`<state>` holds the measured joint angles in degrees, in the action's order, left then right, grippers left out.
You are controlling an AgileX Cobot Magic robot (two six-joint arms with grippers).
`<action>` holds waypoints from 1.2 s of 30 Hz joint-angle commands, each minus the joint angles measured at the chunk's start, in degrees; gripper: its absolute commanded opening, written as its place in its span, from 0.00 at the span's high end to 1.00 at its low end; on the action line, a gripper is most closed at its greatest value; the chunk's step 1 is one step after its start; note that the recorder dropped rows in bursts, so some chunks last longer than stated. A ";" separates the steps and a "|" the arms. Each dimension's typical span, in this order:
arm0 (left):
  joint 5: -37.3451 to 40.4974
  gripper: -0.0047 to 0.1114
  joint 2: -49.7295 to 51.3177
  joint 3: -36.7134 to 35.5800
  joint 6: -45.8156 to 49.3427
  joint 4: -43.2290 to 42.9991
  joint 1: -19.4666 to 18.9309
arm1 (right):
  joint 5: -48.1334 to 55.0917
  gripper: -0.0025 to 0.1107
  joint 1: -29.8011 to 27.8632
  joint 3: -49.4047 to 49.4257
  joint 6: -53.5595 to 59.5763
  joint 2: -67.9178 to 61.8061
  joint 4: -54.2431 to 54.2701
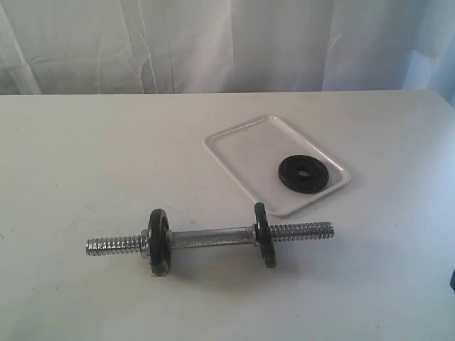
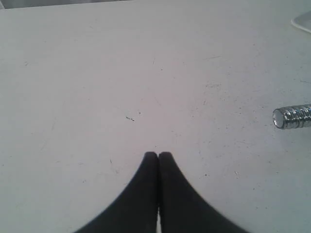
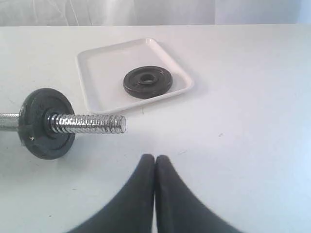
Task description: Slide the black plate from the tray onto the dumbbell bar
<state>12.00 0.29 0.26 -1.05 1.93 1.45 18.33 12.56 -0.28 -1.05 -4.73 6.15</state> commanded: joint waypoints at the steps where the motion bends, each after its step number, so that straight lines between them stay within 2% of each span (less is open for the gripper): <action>1: -0.03 0.96 -0.29 -0.26 -0.05 0.51 -0.09 | -0.39 0.98 -0.02 0.28 -0.28 0.19 -0.21; 22: -0.21 0.96 -0.29 -0.26 -0.05 0.51 -0.09 | -0.39 0.98 -0.02 0.28 -0.28 0.19 -0.21; 28: -5.66 0.96 -0.29 -0.26 -0.81 0.62 -0.09 | -0.39 0.98 -0.02 0.28 -0.28 0.19 -0.21; 31: -11.55 0.96 -0.29 -0.26 -4.99 0.62 -0.09 | -0.39 0.98 -0.02 0.28 -0.28 0.19 -0.21; 33: -15.65 0.96 -0.29 -0.26 -13.04 1.87 -0.09 | -0.39 0.98 -0.02 0.28 -0.28 0.19 -0.21; 36: -17.72 0.96 -0.29 -0.26 -24.56 2.50 -0.09 | -0.39 0.98 -0.02 0.28 -0.28 0.19 -0.21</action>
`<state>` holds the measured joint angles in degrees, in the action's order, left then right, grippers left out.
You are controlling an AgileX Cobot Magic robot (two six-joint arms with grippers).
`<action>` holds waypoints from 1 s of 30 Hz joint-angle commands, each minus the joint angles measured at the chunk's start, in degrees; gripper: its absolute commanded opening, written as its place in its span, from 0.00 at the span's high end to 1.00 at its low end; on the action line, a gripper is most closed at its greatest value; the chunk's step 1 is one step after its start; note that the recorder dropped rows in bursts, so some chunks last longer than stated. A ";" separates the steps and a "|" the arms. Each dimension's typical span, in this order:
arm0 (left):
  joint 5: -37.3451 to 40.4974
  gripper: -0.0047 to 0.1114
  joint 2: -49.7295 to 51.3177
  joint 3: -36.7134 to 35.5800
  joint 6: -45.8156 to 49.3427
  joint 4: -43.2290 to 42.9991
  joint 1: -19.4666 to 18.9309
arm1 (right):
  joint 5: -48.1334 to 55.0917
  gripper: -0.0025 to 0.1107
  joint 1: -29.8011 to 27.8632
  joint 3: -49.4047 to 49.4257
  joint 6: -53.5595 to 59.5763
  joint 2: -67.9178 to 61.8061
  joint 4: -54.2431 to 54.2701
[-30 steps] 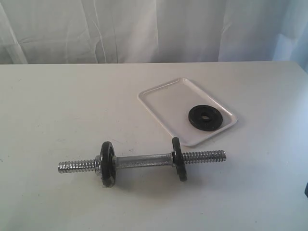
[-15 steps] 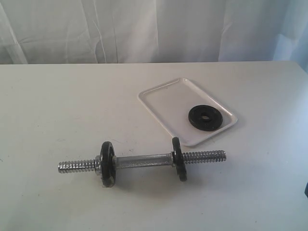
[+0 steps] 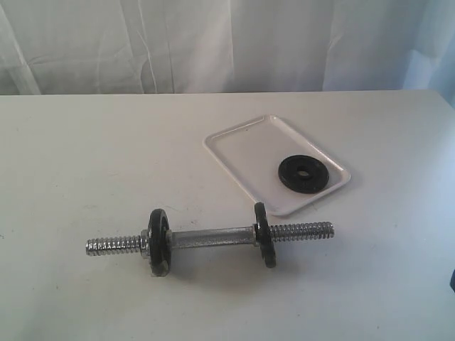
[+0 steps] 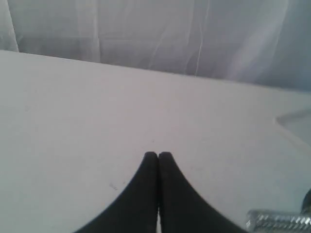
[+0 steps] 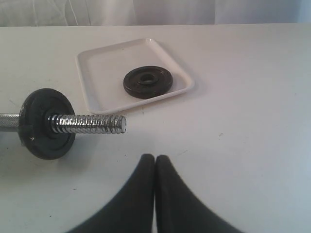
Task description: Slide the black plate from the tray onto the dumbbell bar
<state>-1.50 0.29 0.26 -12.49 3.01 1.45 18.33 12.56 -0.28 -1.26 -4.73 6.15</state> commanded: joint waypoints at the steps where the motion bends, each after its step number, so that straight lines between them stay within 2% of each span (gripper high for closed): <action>1: -4.49 0.96 -0.29 -0.26 -15.15 1.42 -0.09 | -0.39 0.98 -0.02 0.28 -0.07 0.19 -0.21; 6: -5.42 0.96 -0.29 -0.26 -27.51 1.42 -0.09 | -0.39 0.98 -0.02 0.28 -0.07 0.19 -0.21; 8: -8.06 0.96 -0.29 -0.26 -28.02 0.30 -0.09 | -0.39 0.98 -0.02 0.28 -0.07 0.19 -0.21; 10: -9.06 0.96 -0.15 -0.15 -28.58 -4.32 -0.09 | -0.39 0.98 -0.02 0.28 -0.07 0.19 -0.21; 13: -0.08 0.96 1.87 6.63 -30.60 -10.08 0.01 | -0.39 0.98 -0.02 0.28 -0.07 0.19 -0.21; 15: 5.47 0.96 4.69 12.41 -28.71 -12.96 0.01 | -0.39 0.98 -0.02 0.28 -0.07 0.19 -0.21; 19: 11.68 0.96 14.34 25.30 -12.67 -10.01 2.06 | -0.39 0.98 -0.02 0.28 -0.07 0.19 -0.21; 23: 17.08 0.96 25.48 35.55 10.38 3.57 5.72 | -0.39 0.98 -0.02 0.28 -0.07 0.19 -0.21; 27: 28.19 0.96 38.54 46.22 35.36 21.05 9.64 | -0.39 0.98 -0.02 0.28 -0.07 0.19 -0.21; 30: 34.38 0.96 47.21 52.72 47.96 26.60 11.31 | -0.39 0.98 -0.02 0.28 -0.07 0.19 -0.21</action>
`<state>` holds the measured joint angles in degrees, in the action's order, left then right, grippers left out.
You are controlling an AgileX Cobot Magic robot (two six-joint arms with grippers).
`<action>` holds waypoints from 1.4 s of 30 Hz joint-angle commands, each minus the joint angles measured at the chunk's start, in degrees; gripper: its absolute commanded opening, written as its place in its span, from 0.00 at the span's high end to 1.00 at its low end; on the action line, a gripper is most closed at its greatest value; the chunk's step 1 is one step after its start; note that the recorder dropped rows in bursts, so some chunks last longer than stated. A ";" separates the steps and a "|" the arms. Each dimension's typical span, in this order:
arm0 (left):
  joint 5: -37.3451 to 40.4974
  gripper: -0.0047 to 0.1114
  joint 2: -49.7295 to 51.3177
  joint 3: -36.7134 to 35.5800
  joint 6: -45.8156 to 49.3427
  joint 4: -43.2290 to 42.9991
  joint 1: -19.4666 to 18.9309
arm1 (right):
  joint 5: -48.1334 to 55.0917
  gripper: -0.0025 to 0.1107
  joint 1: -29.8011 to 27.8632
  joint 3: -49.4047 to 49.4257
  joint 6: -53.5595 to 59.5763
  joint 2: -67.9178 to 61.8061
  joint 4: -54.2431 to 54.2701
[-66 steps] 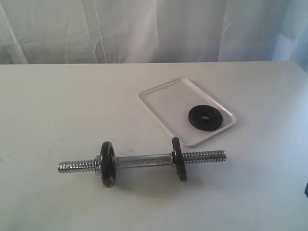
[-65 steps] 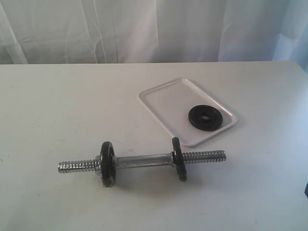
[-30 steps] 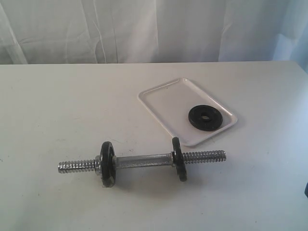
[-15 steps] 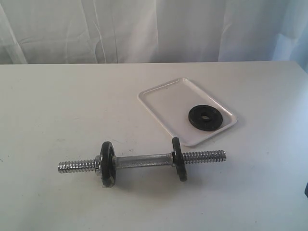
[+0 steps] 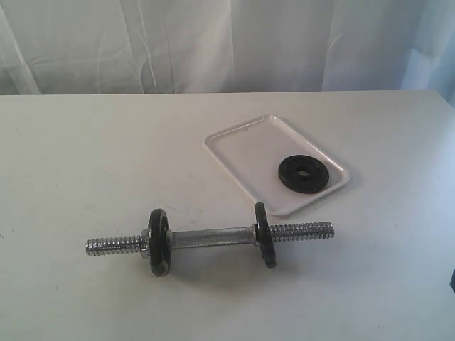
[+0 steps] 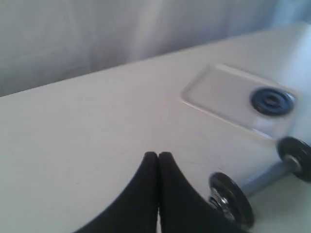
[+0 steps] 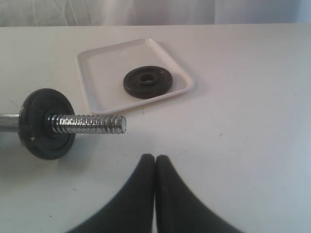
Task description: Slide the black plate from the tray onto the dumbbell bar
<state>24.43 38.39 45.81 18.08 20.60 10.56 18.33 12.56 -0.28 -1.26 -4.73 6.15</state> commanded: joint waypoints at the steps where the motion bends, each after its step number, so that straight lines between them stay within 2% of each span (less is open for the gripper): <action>1: 9.56 0.96 11.98 8.61 18.93 9.11 2.41 | -0.39 0.98 -0.02 0.28 -0.07 0.19 -0.21; 7: 14.84 0.96 25.45 17.14 24.04 8.73 2.81 | -0.39 0.98 -0.02 0.28 -0.07 0.19 -0.21; 12: 17.67 0.96 34.06 21.36 28.40 8.40 2.90 | -0.39 0.98 -0.02 0.28 -0.07 0.19 -0.21; 15: 18.92 0.96 38.00 23.65 28.42 4.76 5.14 | -0.39 0.98 -0.02 0.28 -0.07 0.19 -0.21; 18: 19.23 0.94 41.42 25.95 28.42 -0.85 9.64 | -0.39 0.98 -0.02 0.28 -0.07 0.19 -0.21; 20: 18.42 0.86 43.56 27.46 28.42 -2.10 12.97 | -0.39 0.98 -0.02 0.28 -0.07 0.19 -0.21; 25: 13.88 0.50 48.07 29.50 28.63 -2.20 19.78 | -0.39 0.98 -0.02 0.28 -0.07 0.19 -0.21; 27: 12.99 0.40 49.91 29.59 28.63 -2.51 21.36 | -0.39 0.98 -0.02 0.28 -0.07 0.19 -0.21; 31: 12.34 0.31 54.77 29.59 28.63 -3.57 23.44 | -0.39 0.98 -0.02 0.28 -0.07 0.19 -0.21; 34: 10.84 0.23 60.43 29.59 28.63 -8.76 25.52 | -0.39 0.98 -0.02 0.28 -0.07 0.19 -0.21; 42: 3.54 0.20 65.69 29.59 30.55 -10.86 31.24 | -0.39 0.98 -0.02 0.28 -0.07 0.19 -0.21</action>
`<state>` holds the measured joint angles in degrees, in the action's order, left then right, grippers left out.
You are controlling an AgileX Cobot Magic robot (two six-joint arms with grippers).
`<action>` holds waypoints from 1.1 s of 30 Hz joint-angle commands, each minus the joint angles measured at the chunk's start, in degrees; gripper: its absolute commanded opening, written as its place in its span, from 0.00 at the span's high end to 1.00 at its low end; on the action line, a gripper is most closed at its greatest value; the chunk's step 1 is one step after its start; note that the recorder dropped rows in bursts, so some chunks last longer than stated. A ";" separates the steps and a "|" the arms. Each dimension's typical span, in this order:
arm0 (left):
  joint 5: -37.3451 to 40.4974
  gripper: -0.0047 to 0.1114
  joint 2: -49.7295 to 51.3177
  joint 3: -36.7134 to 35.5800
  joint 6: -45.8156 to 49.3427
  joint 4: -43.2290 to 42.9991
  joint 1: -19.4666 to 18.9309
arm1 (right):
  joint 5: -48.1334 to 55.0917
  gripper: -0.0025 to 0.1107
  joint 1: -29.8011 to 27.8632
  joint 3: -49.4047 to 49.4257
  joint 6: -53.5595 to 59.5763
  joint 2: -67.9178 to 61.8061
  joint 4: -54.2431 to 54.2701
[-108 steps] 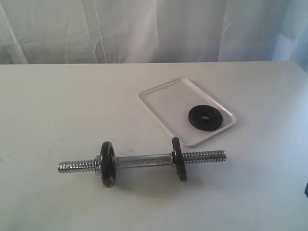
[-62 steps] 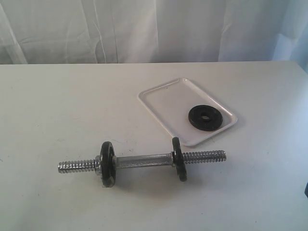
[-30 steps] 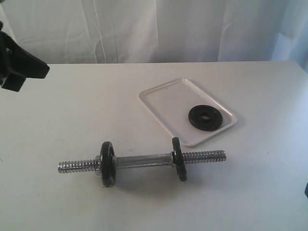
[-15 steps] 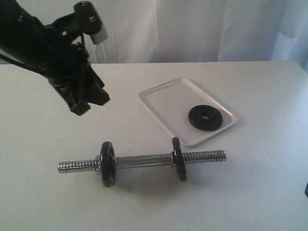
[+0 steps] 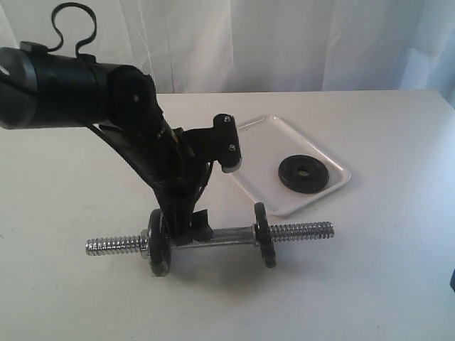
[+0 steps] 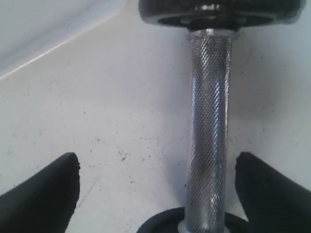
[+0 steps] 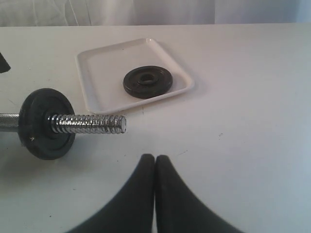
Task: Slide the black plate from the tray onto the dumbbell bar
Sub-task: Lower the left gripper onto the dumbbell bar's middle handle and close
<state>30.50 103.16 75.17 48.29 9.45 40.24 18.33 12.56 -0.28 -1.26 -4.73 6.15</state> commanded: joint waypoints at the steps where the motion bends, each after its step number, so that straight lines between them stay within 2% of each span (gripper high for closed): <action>1: -3.38 0.20 1.49 0.23 0.35 0.29 1.80 | -0.39 0.98 -0.02 0.28 -0.07 0.19 -0.21; 12: -3.69 0.20 5.11 0.23 -2.23 0.63 5.05 | -0.39 0.98 -0.02 0.28 -0.07 0.19 -0.21; 27: -4.14 0.20 8.87 0.23 -2.23 0.63 5.05 | -0.39 0.98 -0.02 0.28 -0.07 0.19 -0.21; 33: -6.57 0.20 9.39 0.23 -2.23 0.63 5.05 | -0.39 0.98 -0.02 0.28 -0.07 0.19 -0.21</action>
<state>24.42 112.54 75.17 46.62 9.47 45.02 18.33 12.56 -0.28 -1.26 -4.73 6.15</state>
